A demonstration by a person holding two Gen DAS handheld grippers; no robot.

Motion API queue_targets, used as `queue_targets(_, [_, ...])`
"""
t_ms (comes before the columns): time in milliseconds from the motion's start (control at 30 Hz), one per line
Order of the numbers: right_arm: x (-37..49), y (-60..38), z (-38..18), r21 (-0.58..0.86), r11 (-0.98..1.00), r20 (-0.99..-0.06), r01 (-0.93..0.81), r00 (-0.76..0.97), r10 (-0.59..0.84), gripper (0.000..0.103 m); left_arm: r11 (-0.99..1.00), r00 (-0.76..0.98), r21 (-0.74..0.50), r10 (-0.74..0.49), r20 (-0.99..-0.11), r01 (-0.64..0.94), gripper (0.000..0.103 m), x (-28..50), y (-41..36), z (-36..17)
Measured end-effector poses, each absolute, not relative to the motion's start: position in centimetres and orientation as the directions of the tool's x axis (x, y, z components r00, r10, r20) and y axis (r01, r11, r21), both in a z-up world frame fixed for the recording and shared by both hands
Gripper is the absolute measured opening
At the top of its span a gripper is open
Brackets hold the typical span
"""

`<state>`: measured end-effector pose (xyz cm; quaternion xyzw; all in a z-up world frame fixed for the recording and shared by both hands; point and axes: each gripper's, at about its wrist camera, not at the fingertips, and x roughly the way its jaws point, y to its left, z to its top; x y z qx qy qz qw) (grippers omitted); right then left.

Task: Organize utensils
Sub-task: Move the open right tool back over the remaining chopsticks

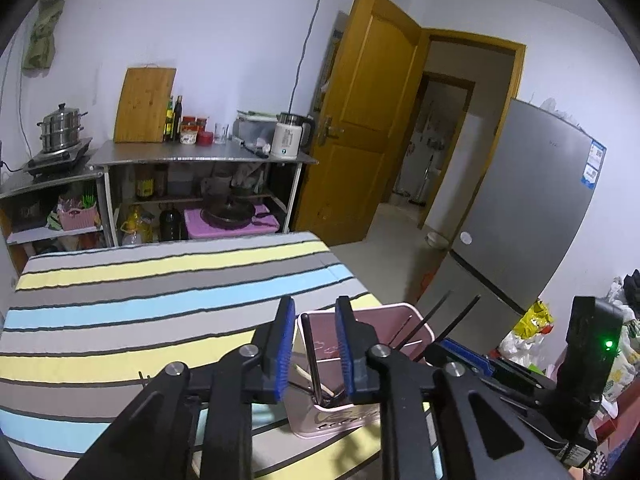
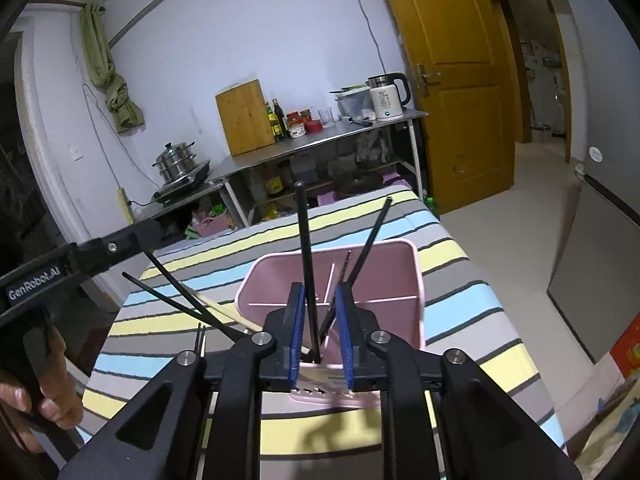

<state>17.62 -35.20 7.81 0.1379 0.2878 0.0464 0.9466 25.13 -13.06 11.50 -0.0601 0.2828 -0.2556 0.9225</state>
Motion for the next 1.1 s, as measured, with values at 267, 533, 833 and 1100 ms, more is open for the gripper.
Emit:
queue_targets(267, [15.1,-35.8,8.5,0.295,0.956,-0.516,-0.007,0.841,0.165,0.026,0.871,0.740,-0.240,-0.492,-0.459,0.430,0.024,21.8,-10.1,12.3])
queue_targets(533, [12.6,-32.8,7.2,0.274,0.958,-0.544,-0.085,0.808,0.228,0.026,0.895,0.731,-0.236,-0.445,-0.517,0.378,0.024,17.9,-6.6,8.6])
queue_targets(833, [10.9,-28.9,4.6,0.256,0.954,-0.600,-0.160,0.747,0.286,0.026,0.916,0.684,-0.254,-0.402,-0.609,0.312,0.024,14.8,-3.8,3.5])
queue_targets(1100, [10.6,-26.2,3.2,0.244,0.947,-0.631,-0.211,0.706,0.320,0.026,0.926,0.659,-0.270,-0.377,-0.651,0.263,0.024,13.8,-2.0,1.2])
